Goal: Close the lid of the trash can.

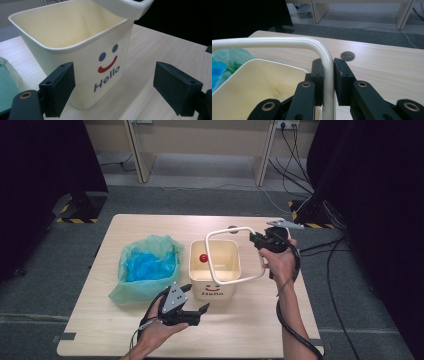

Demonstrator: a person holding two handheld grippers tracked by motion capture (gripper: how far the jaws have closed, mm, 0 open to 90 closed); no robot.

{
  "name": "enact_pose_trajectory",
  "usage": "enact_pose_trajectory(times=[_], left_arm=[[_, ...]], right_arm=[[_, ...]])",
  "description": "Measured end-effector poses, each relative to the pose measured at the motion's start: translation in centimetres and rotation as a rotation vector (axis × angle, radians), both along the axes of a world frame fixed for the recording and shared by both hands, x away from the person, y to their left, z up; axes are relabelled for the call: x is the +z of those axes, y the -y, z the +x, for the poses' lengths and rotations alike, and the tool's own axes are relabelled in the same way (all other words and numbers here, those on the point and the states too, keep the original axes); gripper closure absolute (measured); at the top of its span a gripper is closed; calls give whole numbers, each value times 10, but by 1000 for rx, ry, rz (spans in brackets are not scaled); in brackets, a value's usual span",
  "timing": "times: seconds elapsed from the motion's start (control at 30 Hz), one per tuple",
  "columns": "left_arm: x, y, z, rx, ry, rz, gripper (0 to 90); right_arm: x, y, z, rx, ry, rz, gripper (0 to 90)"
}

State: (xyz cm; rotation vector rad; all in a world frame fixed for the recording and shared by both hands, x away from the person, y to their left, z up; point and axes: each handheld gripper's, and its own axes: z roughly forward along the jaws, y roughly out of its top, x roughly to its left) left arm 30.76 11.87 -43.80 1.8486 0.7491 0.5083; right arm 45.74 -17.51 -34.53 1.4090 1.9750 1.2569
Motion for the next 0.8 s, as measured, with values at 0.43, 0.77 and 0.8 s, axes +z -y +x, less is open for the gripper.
enact_pose_trajectory(times=[0.43,0.77,0.8], left_arm=[[8,-1,12,79,63,5,169],[9,-3,22,127,78,8,166],[9,-3,22,129,79,9,166]], right_arm=[[-4,-45,11,48,-37,-9,792],[-13,-54,13,50,-66,-6,787],[-13,-54,13,46,-70,-3,784]])
